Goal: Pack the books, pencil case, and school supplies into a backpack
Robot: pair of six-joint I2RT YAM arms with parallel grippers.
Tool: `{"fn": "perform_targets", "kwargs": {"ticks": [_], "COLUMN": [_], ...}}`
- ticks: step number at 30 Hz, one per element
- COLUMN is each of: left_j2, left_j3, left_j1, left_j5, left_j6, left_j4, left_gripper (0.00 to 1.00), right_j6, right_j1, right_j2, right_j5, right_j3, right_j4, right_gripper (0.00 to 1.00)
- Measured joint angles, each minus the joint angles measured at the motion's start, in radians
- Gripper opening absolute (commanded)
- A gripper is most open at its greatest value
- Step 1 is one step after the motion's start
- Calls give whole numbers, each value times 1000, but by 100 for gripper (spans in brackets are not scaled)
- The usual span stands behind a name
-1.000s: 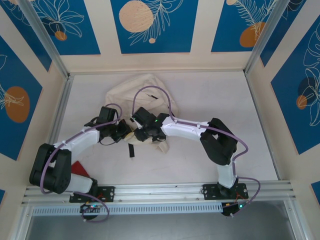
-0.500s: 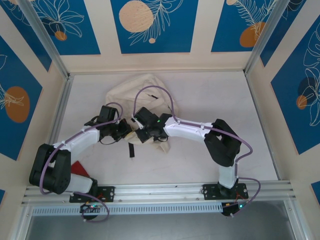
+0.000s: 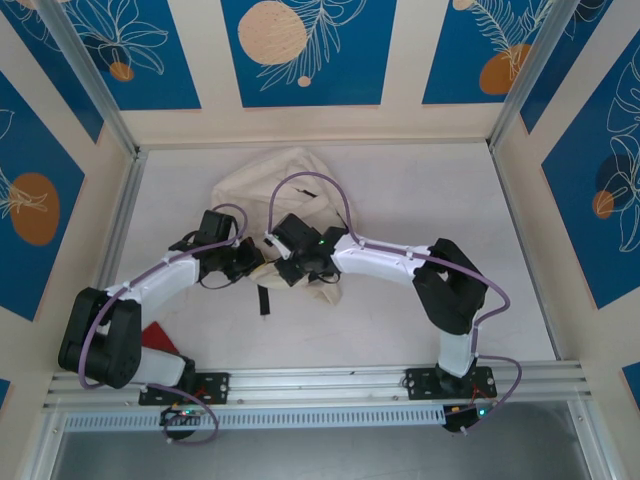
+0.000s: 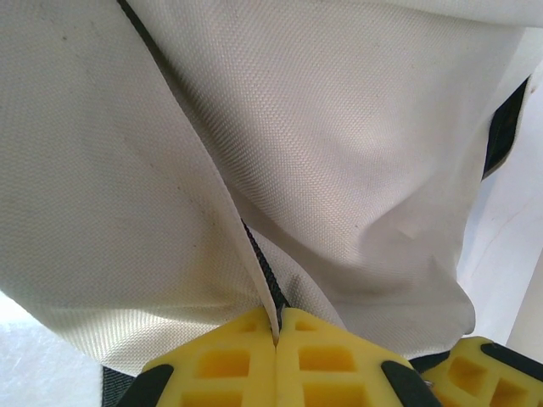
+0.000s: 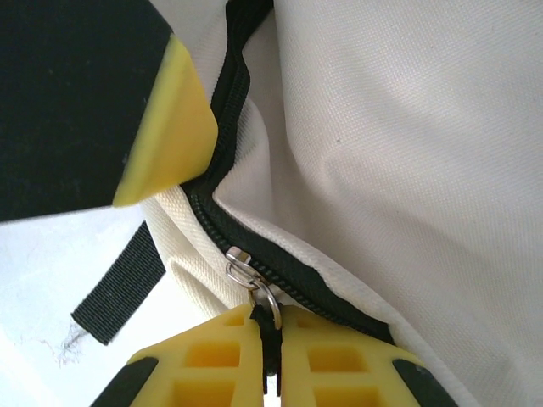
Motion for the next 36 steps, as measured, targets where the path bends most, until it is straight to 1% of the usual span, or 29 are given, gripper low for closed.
{"fn": "perform_targets", "kwargs": {"ticks": [2, 6, 8, 13, 20, 27, 33, 36], "left_j2": [0, 0, 0, 0, -17, -18, -18, -18], "left_j3": [0, 4, 5, 6, 9, 10, 13, 17], "left_j1": [0, 0, 0, 0, 0, 3, 8, 22], "left_j5": [-6, -6, -6, -8, -15, -45, -61, -83], "left_j6": [4, 7, 8, 10, 11, 11, 32, 42], "left_j4": [-7, -7, -7, -10, -8, -23, -39, -58], "left_gripper": [0, 0, 0, 0, 0, 0, 0, 0], "right_j6": [-17, -38, -42, -42, -29, 5, 52, 80], "right_j1": [-13, -34, -35, -35, -35, -54, -63, -86], "right_j2": [-5, -12, -13, -13, -51, -105, -109, -109], "right_j5": [-9, -50, -57, -49, 5, 96, 168, 209], "right_j3": [-5, -10, -10, -10, -25, -52, -52, -52], "right_j4": [-14, -18, -18, -21, -51, -163, -225, -265], "right_gripper": [13, 3, 0, 0, 0, 0, 0, 0]}}
